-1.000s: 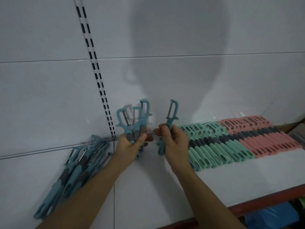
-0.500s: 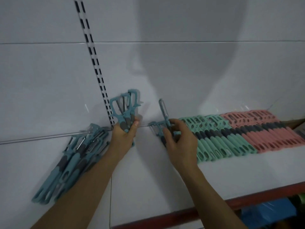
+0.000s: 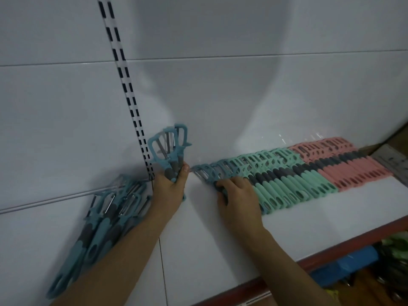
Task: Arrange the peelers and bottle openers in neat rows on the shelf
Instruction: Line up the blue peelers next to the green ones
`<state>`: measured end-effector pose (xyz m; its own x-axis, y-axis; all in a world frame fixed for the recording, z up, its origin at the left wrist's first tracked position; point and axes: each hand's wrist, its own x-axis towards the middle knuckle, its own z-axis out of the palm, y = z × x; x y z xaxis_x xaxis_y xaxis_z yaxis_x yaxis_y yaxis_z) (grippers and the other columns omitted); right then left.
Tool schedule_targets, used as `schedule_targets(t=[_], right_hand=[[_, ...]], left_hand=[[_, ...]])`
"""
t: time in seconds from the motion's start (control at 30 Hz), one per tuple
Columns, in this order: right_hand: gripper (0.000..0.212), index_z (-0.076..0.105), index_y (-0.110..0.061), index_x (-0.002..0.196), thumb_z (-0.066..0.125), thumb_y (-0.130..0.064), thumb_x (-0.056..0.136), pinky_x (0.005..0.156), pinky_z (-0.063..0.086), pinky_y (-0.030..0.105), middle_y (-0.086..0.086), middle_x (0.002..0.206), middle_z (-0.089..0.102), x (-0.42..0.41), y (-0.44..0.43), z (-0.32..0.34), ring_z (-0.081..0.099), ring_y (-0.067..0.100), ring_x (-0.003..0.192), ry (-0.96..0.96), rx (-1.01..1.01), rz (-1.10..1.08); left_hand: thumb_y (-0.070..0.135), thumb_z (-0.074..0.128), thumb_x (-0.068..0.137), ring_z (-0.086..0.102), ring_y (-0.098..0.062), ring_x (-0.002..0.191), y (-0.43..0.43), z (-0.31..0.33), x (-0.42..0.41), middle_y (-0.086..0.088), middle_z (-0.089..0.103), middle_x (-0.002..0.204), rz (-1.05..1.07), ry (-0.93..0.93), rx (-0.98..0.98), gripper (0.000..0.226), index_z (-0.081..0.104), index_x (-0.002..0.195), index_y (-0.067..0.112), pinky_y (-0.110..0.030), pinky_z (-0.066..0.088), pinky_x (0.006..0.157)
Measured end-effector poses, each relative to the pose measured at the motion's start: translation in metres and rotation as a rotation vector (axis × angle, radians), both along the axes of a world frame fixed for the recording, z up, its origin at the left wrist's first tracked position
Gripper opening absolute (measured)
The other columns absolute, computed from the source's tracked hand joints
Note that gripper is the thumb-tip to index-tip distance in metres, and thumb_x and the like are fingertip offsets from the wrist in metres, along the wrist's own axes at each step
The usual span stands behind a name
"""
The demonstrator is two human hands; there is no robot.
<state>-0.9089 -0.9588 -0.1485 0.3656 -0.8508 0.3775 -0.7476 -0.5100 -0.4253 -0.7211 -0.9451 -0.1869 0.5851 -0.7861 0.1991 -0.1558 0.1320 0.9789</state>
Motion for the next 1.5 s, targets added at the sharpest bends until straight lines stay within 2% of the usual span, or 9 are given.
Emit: schedule_targets(t=[0.13,0.27,0.37,0.5,1.03,1.17,1.23,1.33,1.5], right_hand=[[0.014,0.077,-0.016,0.091,0.076,-0.011,0.079,0.057,0.045,0.031,0.003,0.081,0.065,0.001,-0.001,-0.003,0.059,0.026,0.076,0.063,-0.073,-0.066],[0.014,0.078,-0.020,0.090,0.080,-0.018,0.076,0.059,0.047,0.029,0.000,0.080,0.067,0.004,-0.001,-0.006,0.061,0.024,0.074,0.051,-0.072,-0.050],[0.014,0.078,-0.022,0.091,0.080,-0.022,0.077,0.063,0.047,0.027,-0.001,0.083,0.067,0.004,-0.002,-0.007,0.061,0.021,0.077,0.004,-0.038,-0.050],[0.015,0.075,-0.022,0.093,0.076,-0.017,0.078,0.065,0.046,0.029,-0.001,0.088,0.065,0.003,-0.003,-0.011,0.059,0.021,0.080,0.000,0.002,-0.049],[0.004,0.070,-0.015,0.086,0.070,-0.017,0.083,0.066,0.045,0.039,0.002,0.083,0.059,0.007,0.003,-0.014,0.053,0.025,0.077,0.054,-0.121,-0.109],[0.022,0.071,-0.016,0.106,0.066,-0.032,0.091,0.079,0.046,0.035,0.000,0.102,0.065,0.012,0.005,0.008,0.056,0.018,0.093,-0.180,-0.158,-0.032],[0.027,0.068,-0.020,0.117,0.058,-0.036,0.097,0.088,0.050,0.037,-0.004,0.112,0.066,0.025,0.004,0.022,0.058,0.014,0.104,-0.319,0.113,0.109],[0.017,0.071,-0.011,0.109,0.056,-0.014,0.101,0.075,0.058,0.048,0.006,0.098,0.071,0.043,0.003,0.031,0.067,0.024,0.090,-0.600,0.455,0.271],[0.020,0.066,-0.010,0.106,0.046,-0.009,0.106,0.073,0.060,0.042,0.009,0.092,0.074,0.053,0.007,0.023,0.071,0.026,0.084,-1.055,0.588,0.085]], left_hand=[[0.061,0.064,0.085,0.053,-0.008,0.061,-0.002,-0.002,-0.002,0.006,0.055,0.064,-0.036,-0.052,-0.007,0.040,0.063,0.082,0.021,-0.035,0.048,0.058],[0.061,0.063,0.086,0.057,-0.001,0.061,-0.001,-0.001,-0.001,0.016,0.061,0.064,-0.036,-0.048,-0.004,0.022,0.069,0.083,0.040,-0.027,0.051,0.057],[0.063,0.064,0.086,0.051,-0.006,0.057,-0.001,-0.004,0.001,0.013,0.051,0.060,-0.035,-0.045,0.019,0.040,0.057,0.076,0.025,-0.034,0.046,0.052],[0.066,0.063,0.085,0.049,-0.002,0.052,0.000,-0.002,-0.001,0.014,0.050,0.056,-0.042,-0.061,0.044,0.040,0.055,0.068,0.032,-0.035,0.045,0.048],[0.036,0.068,0.097,0.042,-0.004,0.047,0.000,0.005,-0.005,0.012,0.044,0.050,-0.091,-0.062,0.018,0.041,0.053,0.059,0.035,-0.020,0.037,0.045],[0.026,0.061,0.090,0.046,-0.014,0.055,0.006,0.011,-0.004,0.005,0.051,0.060,-0.277,0.021,0.029,0.008,0.069,0.088,0.027,-0.027,0.040,0.053],[0.022,0.060,0.090,0.050,-0.020,0.064,0.011,0.017,-0.003,-0.006,0.055,0.068,-0.491,0.079,0.020,0.013,0.071,0.096,0.018,-0.036,0.043,0.060],[0.017,0.060,0.093,0.067,-0.025,0.084,0.018,0.027,-0.001,-0.017,0.070,0.091,-0.725,0.147,-0.009,0.020,0.075,0.102,0.025,-0.033,0.056,0.072],[0.014,0.059,0.102,0.075,-0.021,0.099,0.029,0.031,0.010,-0.003,0.078,0.108,-0.635,0.225,-0.008,0.024,0.075,0.115,0.027,-0.026,0.060,0.078]])
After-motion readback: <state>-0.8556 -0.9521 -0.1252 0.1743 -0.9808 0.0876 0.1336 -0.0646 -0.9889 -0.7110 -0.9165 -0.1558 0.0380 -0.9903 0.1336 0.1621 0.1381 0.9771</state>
